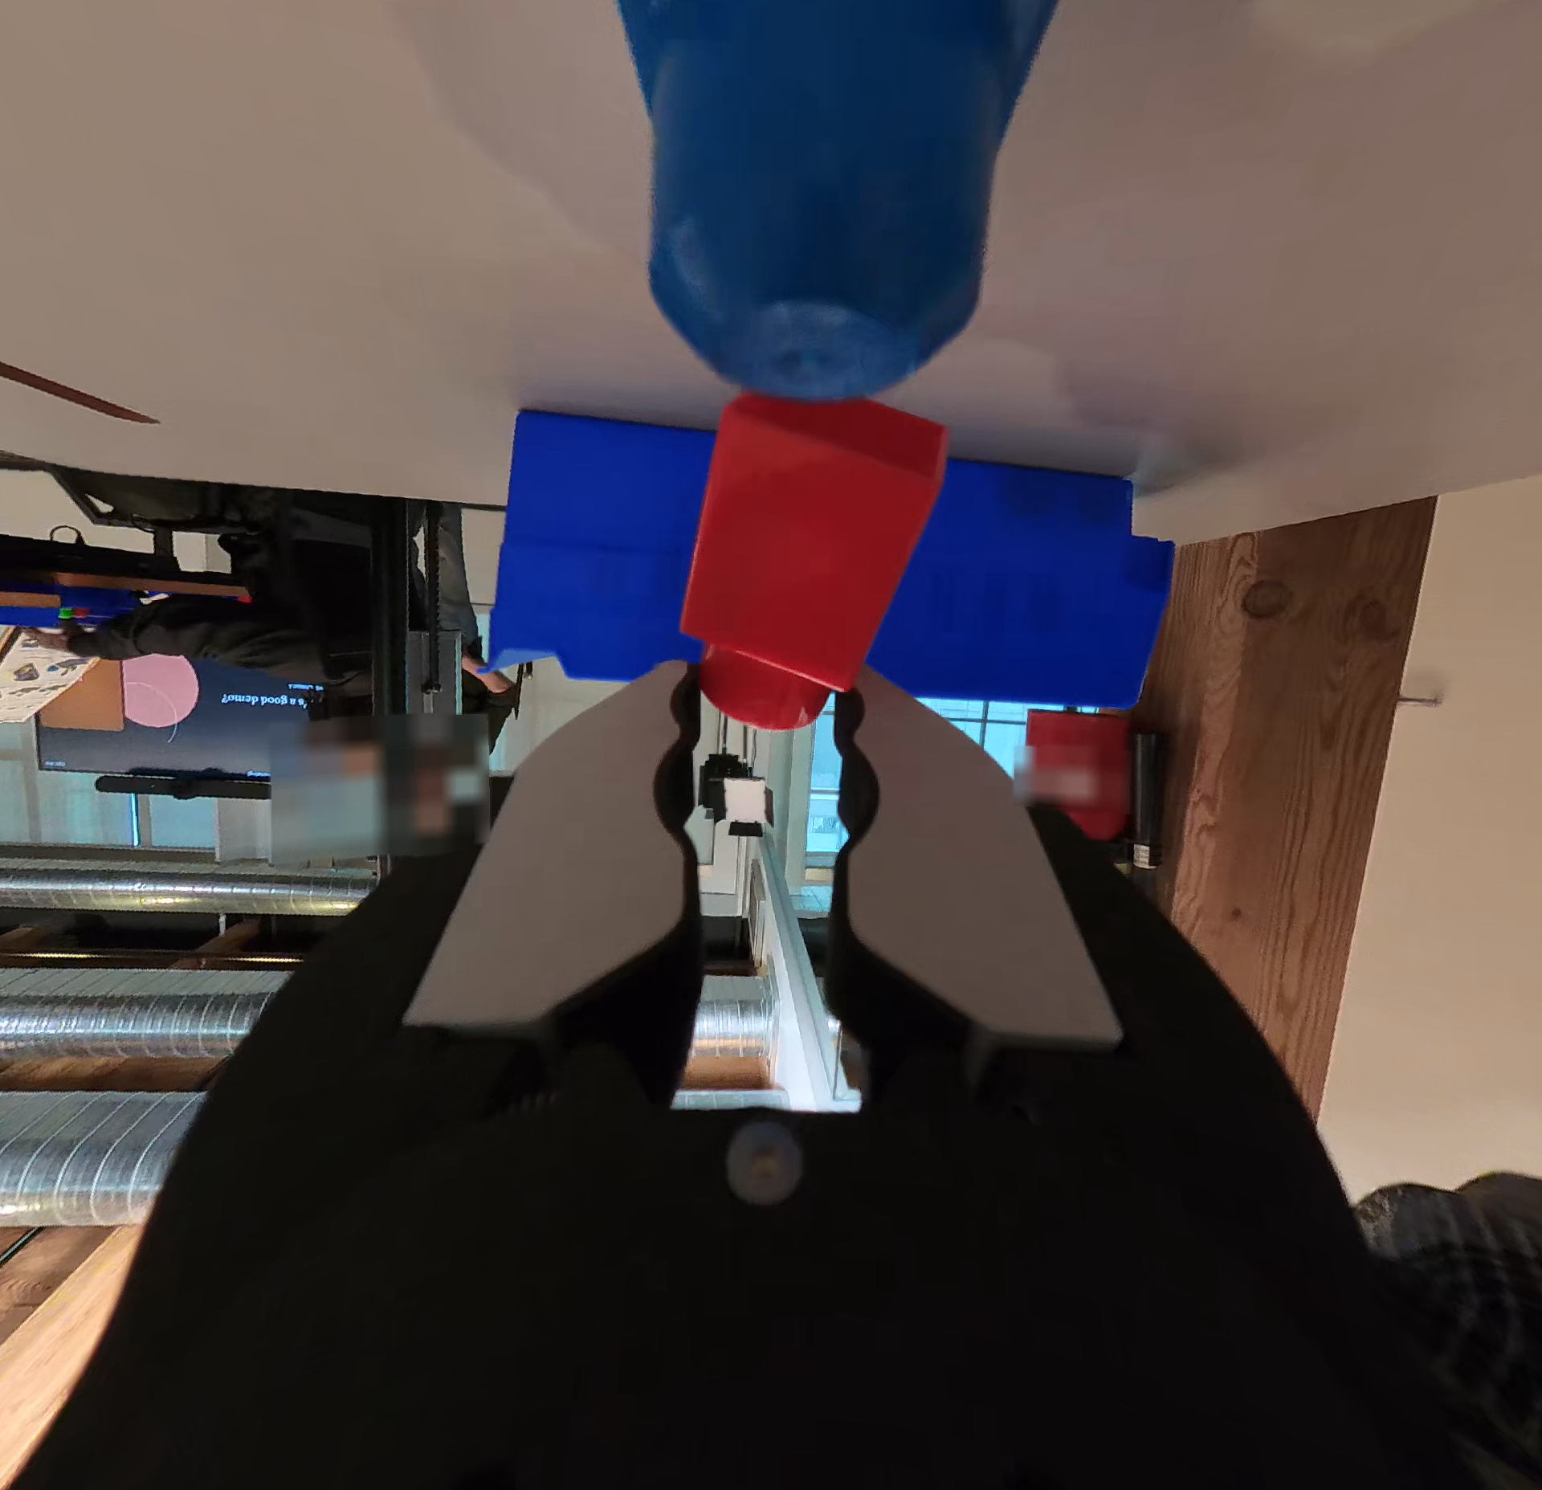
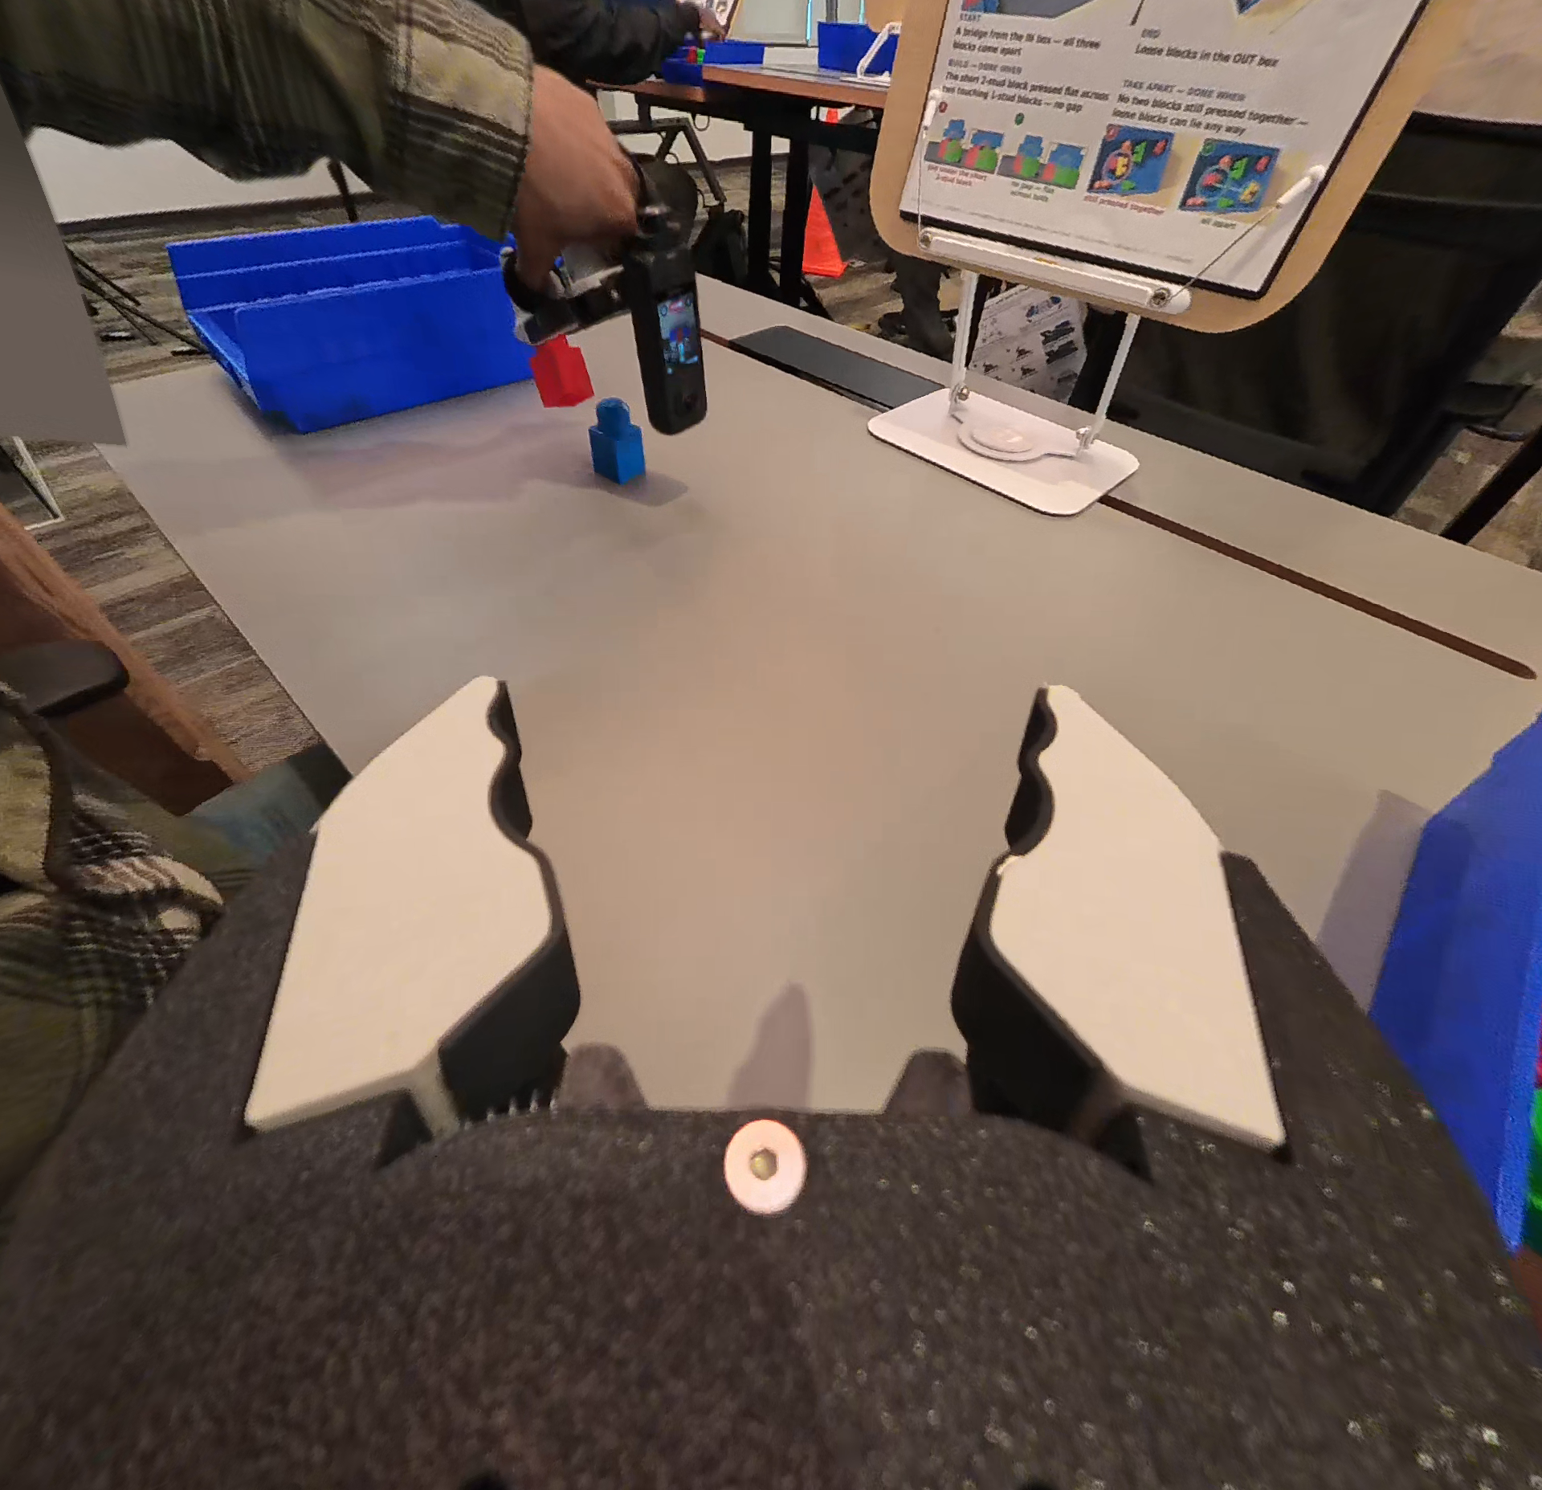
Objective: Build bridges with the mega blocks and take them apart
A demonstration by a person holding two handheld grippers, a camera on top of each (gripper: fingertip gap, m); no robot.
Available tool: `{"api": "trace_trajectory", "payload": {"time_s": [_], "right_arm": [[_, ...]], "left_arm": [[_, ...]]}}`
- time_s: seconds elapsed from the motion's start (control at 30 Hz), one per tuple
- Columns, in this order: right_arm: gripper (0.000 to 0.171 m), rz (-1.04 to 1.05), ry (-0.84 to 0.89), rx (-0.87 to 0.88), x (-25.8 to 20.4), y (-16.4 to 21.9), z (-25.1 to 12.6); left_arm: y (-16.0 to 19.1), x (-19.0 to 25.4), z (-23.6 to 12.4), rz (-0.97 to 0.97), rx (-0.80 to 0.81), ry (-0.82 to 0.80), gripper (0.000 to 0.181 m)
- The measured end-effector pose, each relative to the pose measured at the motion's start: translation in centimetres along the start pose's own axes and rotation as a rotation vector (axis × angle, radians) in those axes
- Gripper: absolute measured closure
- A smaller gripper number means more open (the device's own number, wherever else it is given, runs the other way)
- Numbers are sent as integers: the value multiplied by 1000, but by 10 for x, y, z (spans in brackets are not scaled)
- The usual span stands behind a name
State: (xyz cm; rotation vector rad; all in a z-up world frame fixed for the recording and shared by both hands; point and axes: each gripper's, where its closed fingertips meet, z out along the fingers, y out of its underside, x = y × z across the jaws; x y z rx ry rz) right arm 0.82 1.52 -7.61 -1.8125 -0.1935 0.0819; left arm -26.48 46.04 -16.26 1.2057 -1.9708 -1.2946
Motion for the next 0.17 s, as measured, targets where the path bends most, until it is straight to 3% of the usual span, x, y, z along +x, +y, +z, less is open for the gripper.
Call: {"api": "trace_trajectory", "payload": {"time_s": [0.17], "right_arm": [[58, -4, 17, 4, 1, 0, -8]], "left_arm": [[-13, 0, -2, 17, -14, -9, 150]]}}
